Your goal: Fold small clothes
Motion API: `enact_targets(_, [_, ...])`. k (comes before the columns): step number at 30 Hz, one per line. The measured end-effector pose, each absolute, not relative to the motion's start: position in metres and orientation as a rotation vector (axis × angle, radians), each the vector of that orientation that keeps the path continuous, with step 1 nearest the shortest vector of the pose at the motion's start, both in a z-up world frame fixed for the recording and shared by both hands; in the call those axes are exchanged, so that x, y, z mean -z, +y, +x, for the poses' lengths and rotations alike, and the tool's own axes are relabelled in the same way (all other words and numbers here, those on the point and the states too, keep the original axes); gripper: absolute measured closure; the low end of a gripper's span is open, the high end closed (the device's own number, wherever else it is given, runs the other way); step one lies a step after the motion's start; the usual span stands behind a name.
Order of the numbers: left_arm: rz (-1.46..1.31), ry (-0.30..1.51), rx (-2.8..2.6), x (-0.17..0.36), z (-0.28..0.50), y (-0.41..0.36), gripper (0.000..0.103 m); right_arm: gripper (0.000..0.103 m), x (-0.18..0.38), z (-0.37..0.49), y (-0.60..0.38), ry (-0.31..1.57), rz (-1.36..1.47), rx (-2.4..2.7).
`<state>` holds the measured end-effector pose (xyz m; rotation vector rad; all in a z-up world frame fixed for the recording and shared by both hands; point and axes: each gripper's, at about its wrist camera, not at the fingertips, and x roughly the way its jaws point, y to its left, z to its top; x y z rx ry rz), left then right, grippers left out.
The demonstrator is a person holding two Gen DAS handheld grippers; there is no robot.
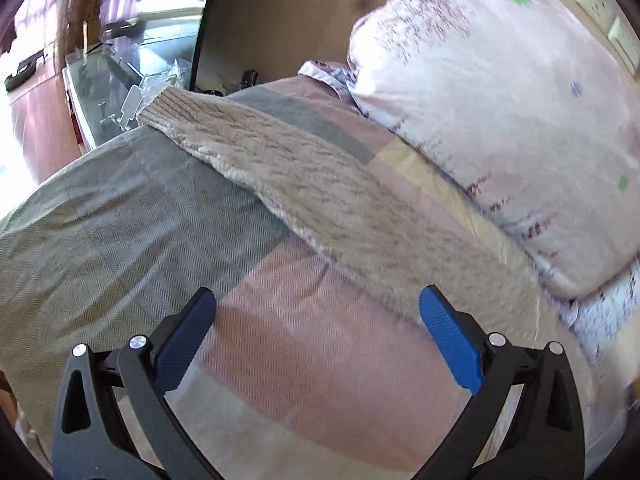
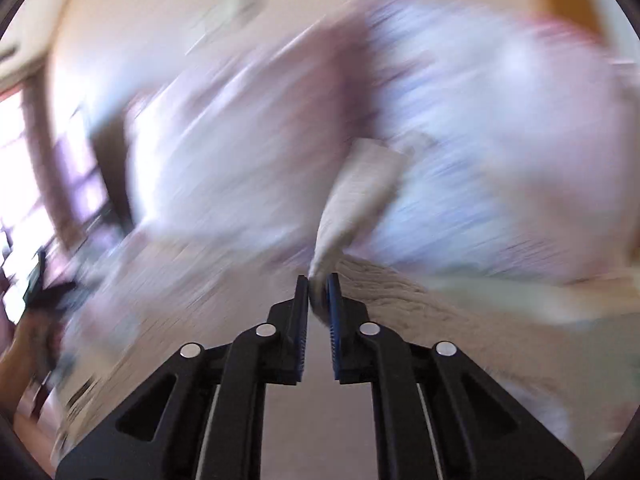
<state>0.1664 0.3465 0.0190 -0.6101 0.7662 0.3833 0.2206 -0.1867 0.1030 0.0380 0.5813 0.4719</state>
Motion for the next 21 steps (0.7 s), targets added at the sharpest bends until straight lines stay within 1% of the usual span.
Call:
enact_targets(1, [-0.627, 0.765, -0.385, -0.019, 0.17, 0.351, 0.004, 0.07, -0.077, 0.22, -0.145, 0.689, -0.004, -0.585])
enact_targets(2, [-0.655, 0.765, -0.382, -0.018, 0.173, 0.356, 0.007, 0.065, -0.064, 0.212, -0.126, 0.724, -0.027, -0.635])
enact_targets(4, [-0.702, 0.747, -0.375, -0.017, 0.177, 0.368, 0.009, 0.063, -0.049, 0.195, -0.112, 0.724, -0.061, -0.671])
enact_targets(5, [-0.719, 0.742, -0.371, -0.017, 0.179, 0.373, 0.014, 0.054, -0.05, 0.19, -0.118, 0.707, -0.056, -0.656])
enact_targets(6, [-0.736, 0.734, -0.375, -0.016, 0.181, 0.38, 0.017, 0.039, -0.053, 0.184, -0.128, 0.684, -0.041, -0.631])
enact_targets(8, [-0.757, 0.727, -0.385, -0.015, 0.187, 0.392, 0.032, 0.026, -0.064, 0.175, -0.16, 0.63, 0.001, -0.56])
enact_targets(9, [-0.783, 0.716, -0.393, -0.014, 0.19, 0.402, 0.036, 0.025, -0.07, 0.172, -0.18, 0.611, 0.021, -0.516])
enact_targets(11, [-0.877, 0.688, -0.39, -0.009, 0.192, 0.422, 0.056, 0.022, -0.081, 0.17, -0.217, 0.594, 0.059, -0.426])
enact_targets(12, [-0.934, 0.669, -0.392, -0.006, 0.192, 0.432, 0.061, 0.019, -0.084, 0.168, -0.239, 0.591, 0.083, -0.386])
enact_targets(13, [-0.987, 0.657, -0.391, -0.002, 0.191, 0.44, 0.07, 0.019, -0.084, 0.166, -0.26, 0.591, 0.118, -0.337])
enact_targets(15, [-1.05, 0.657, -0.392, 0.004, 0.192, 0.453, 0.084, 0.019, -0.082, 0.162, -0.295, 0.602, 0.165, -0.277])
enact_targets(16, [-1.056, 0.675, -0.398, 0.006, 0.194, 0.457, 0.095, 0.019, -0.08, 0.16, -0.307, 0.606, 0.18, -0.257])
enact_targets(18, [-1.031, 0.688, -0.408, -0.001, 0.197, 0.453, 0.096, 0.019, -0.075, 0.155, -0.334, 0.616, 0.218, -0.213])
enact_targets(21, [-0.859, 0.671, -0.339, -0.044, 0.213, 0.412, 0.097, 0.019, -0.069, 0.146, -0.359, 0.62, 0.244, -0.173])
